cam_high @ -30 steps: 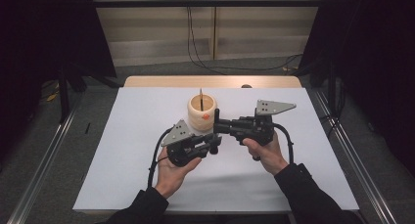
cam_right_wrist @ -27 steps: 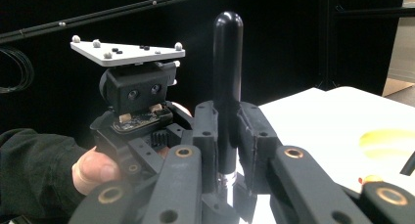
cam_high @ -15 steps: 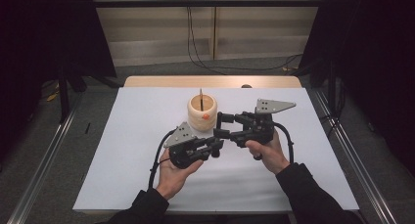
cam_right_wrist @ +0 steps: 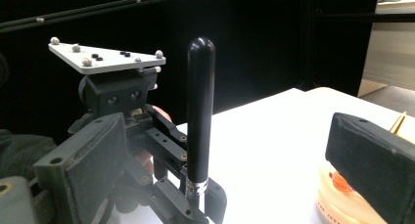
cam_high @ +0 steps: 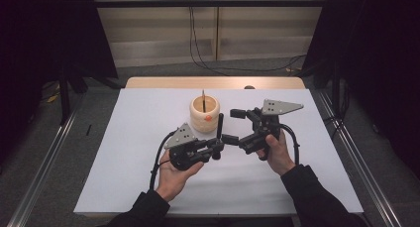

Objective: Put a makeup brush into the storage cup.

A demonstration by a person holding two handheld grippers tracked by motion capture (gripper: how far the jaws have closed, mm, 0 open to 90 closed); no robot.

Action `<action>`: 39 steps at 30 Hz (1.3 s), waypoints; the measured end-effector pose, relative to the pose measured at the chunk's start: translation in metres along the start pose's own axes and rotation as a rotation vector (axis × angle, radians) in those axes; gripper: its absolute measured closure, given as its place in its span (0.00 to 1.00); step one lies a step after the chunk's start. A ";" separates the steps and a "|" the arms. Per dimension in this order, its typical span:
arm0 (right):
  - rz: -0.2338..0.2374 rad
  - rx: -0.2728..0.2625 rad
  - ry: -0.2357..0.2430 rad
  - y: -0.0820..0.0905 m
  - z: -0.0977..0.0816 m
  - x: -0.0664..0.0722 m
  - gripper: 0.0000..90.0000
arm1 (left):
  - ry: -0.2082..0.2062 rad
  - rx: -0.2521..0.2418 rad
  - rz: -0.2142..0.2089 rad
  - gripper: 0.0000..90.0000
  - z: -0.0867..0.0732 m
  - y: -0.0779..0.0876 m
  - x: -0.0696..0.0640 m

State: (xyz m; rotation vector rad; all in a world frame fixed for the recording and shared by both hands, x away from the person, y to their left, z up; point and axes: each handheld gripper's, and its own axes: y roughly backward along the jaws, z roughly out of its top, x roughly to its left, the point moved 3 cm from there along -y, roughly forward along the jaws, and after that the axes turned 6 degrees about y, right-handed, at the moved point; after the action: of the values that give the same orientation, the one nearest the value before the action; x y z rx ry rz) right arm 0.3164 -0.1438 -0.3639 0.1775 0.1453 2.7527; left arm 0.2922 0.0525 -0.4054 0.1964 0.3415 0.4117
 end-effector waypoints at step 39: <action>-0.053 0.248 0.183 0.020 -0.015 -0.009 0.18 | -0.054 0.278 -0.015 0.87 0.003 0.005 0.006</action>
State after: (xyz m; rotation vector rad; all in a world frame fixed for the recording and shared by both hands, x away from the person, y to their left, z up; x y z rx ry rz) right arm 0.3152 -0.1672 -0.3774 -0.0132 0.5327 2.6877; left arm 0.2963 0.0592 -0.4029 0.4753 0.3462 0.3427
